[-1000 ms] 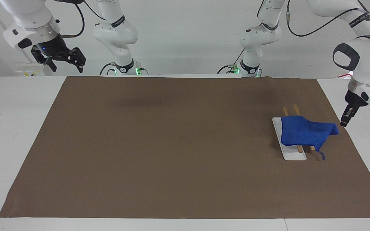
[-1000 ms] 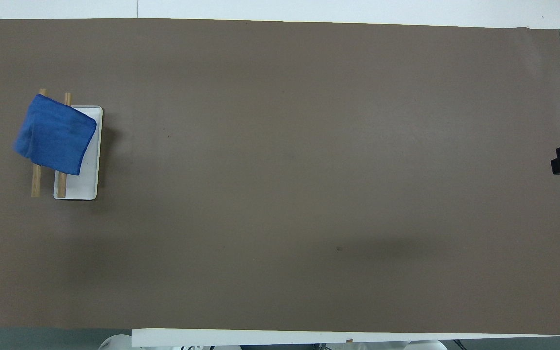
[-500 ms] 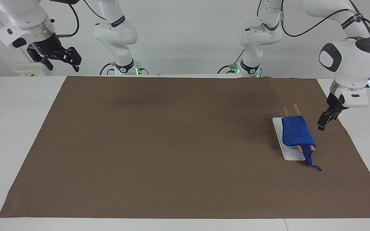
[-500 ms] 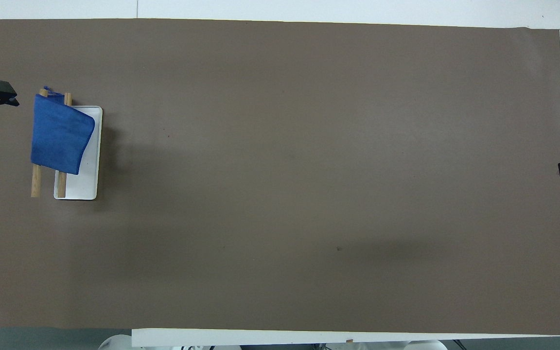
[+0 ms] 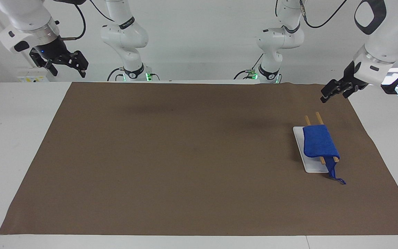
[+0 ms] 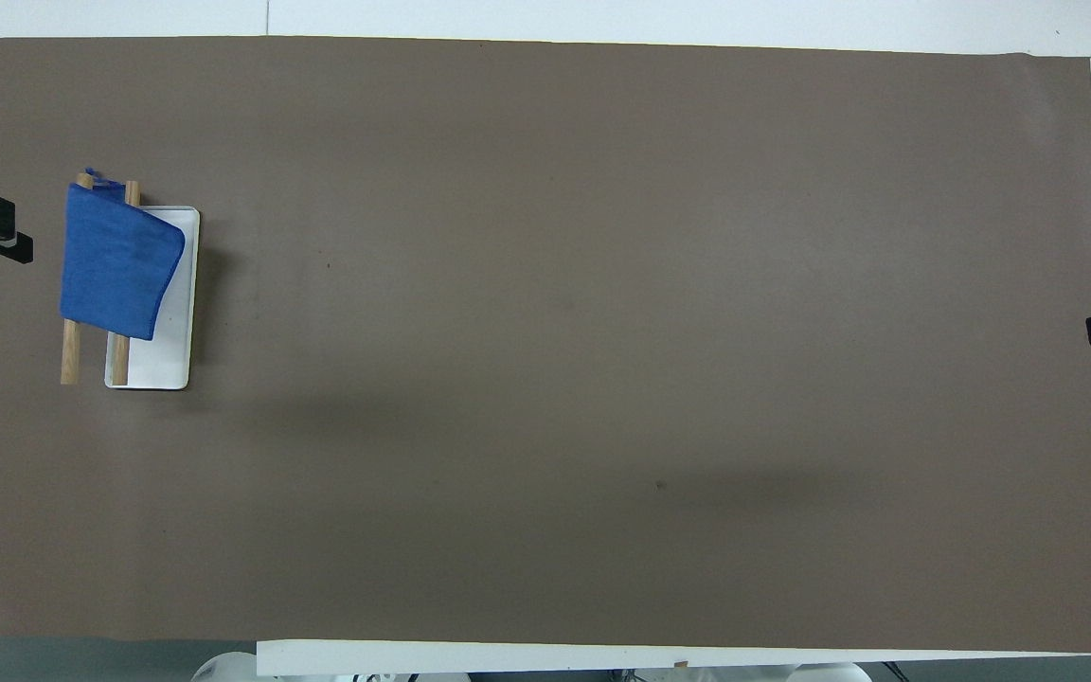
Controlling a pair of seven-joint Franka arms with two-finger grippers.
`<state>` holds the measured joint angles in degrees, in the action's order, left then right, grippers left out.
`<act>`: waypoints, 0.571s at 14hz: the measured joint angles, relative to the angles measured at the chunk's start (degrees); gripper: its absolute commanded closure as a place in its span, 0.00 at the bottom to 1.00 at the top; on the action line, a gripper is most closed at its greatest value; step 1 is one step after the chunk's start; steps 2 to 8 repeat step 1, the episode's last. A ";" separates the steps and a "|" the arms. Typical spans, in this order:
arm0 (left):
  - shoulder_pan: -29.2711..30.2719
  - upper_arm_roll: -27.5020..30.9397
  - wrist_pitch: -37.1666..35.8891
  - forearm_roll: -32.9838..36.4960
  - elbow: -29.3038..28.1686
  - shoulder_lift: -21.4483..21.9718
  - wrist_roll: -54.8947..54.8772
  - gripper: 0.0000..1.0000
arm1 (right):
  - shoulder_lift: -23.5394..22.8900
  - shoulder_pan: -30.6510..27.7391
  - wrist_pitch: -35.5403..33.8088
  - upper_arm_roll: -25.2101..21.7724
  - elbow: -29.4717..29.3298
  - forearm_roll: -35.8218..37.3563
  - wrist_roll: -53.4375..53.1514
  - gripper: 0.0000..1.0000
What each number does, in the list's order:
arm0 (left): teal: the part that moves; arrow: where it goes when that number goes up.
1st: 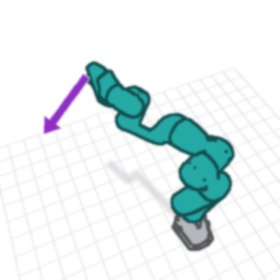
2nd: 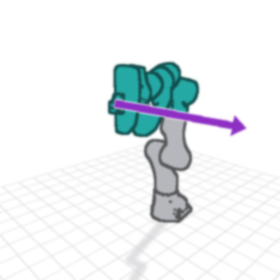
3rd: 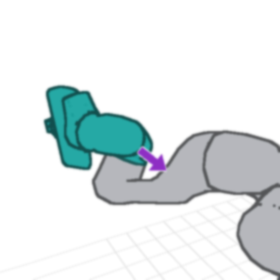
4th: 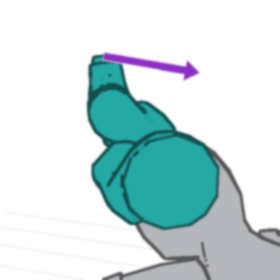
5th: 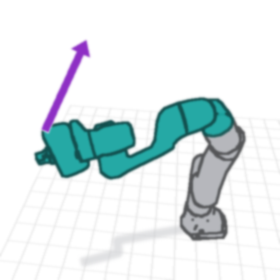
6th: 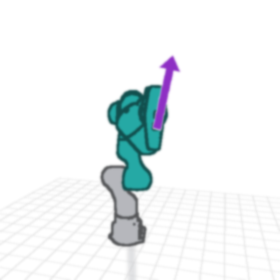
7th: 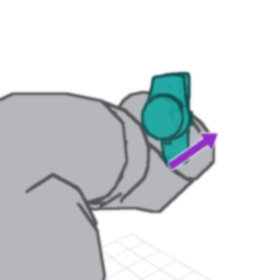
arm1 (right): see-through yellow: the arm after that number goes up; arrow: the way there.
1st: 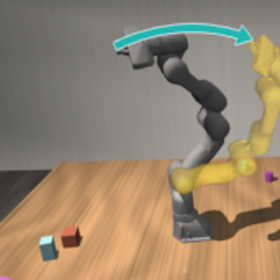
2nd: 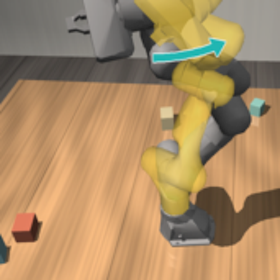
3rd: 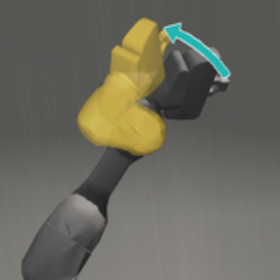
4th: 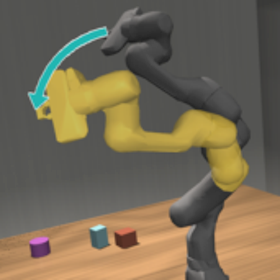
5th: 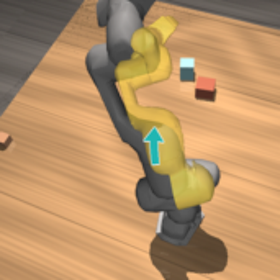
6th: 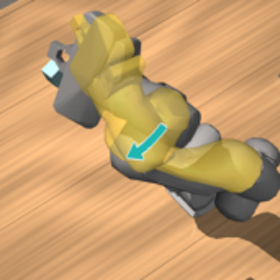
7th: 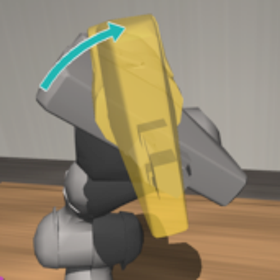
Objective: Right arm passes towel to left arm to hang
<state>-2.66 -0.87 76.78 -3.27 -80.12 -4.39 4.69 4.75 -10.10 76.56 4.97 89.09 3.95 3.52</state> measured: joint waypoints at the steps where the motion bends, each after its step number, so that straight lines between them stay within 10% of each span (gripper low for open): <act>1: 0.01 0.06 -1.95 -0.42 2.79 -1.47 -1.62 0.00 | 0.00 0.00 0.00 0.00 0.01 0.00 0.00 0.00; 8: 0.01 0.06 -1.95 -0.42 2.79 -1.47 -1.62 0.00 | 0.00 0.00 0.00 0.00 0.01 0.00 0.00 0.00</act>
